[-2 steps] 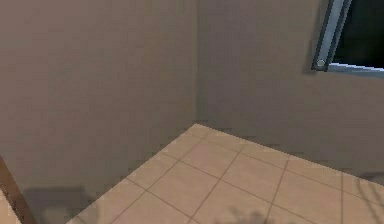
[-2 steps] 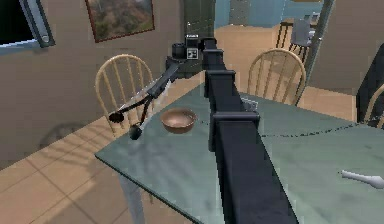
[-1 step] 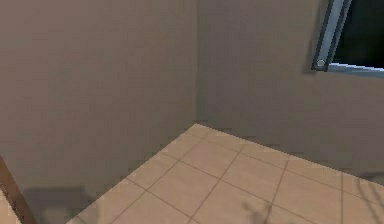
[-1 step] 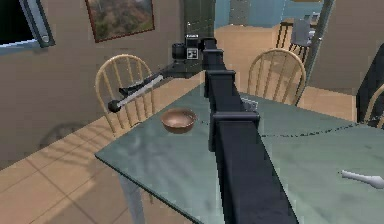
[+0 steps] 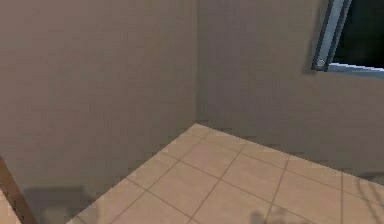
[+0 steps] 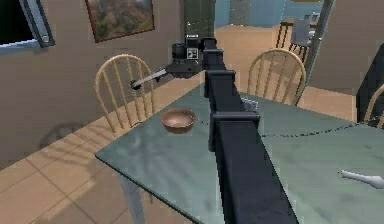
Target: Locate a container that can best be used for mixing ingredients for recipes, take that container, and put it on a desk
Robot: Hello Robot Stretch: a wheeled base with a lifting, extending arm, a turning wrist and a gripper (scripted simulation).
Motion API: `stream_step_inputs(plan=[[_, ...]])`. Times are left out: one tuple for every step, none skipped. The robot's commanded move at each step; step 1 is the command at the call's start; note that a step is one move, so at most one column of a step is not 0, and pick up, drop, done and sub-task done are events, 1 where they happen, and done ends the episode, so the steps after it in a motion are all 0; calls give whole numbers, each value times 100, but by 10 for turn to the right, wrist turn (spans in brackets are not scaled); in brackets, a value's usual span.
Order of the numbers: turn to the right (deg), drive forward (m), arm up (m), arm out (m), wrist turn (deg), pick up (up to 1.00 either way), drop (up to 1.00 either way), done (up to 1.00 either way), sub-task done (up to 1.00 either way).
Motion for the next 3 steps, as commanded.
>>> stream_step_inputs(plan=[[0,0,0,0,270,0,0,0,0],[0,0,-24,0,0,0,0,0,0],[0,0,0,0,0,100,0,0,0]])
